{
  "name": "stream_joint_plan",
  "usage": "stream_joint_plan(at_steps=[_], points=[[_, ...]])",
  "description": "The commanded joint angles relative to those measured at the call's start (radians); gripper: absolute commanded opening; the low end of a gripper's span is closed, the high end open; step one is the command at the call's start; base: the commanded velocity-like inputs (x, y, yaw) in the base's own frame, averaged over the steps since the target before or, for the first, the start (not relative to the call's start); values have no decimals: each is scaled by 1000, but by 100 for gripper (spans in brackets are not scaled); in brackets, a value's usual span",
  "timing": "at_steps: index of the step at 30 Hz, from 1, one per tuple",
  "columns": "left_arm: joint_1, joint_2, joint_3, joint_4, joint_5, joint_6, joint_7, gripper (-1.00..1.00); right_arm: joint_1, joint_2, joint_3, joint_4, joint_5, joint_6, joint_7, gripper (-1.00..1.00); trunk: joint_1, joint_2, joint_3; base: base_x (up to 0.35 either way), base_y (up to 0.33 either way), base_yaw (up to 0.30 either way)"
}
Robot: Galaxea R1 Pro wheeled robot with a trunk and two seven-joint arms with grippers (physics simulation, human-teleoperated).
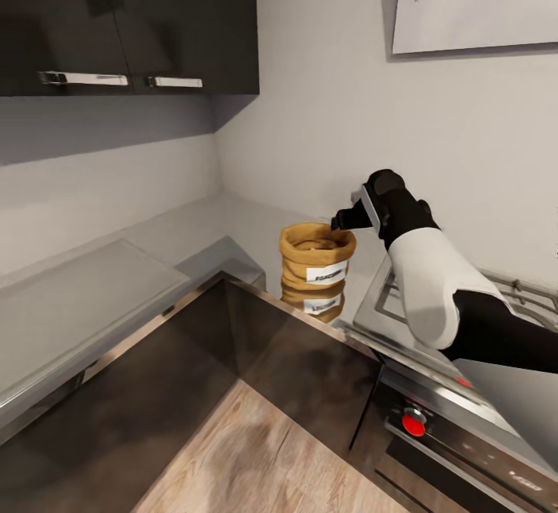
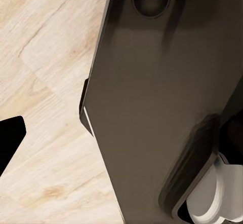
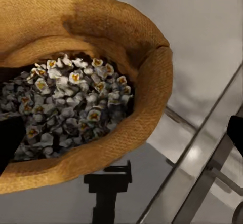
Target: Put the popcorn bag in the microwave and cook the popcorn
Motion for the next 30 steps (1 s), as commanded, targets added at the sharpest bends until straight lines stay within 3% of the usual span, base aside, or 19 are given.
stream_joint_plan(at_steps=[1, 11, 18, 30], points=[[0, 0, 0, 0, 3, -3, 3, 100, -1, 1, -7, -2, 11, 3, 8, 100, 0, -1, -1, 0, -174, 0], [-1, 0, -1, 0, 3, -3, 3, 100, 0, 3, -7, -5, 10, 3, 8, 100, 0, -1, -1, 0, -142, 36], [-1, 0, 0, 0, 3, -3, 3, 100, 0, 2, -7, -4, -52, 3, 6, 100, 0, -1, -1, 0, -2, 240], [-1, -1, 1, 0, 3, -4, 6, 100, 0, -10, -6, 2, -55, 3, 5, 100, 0, -1, -1, 0, -14, 10]])
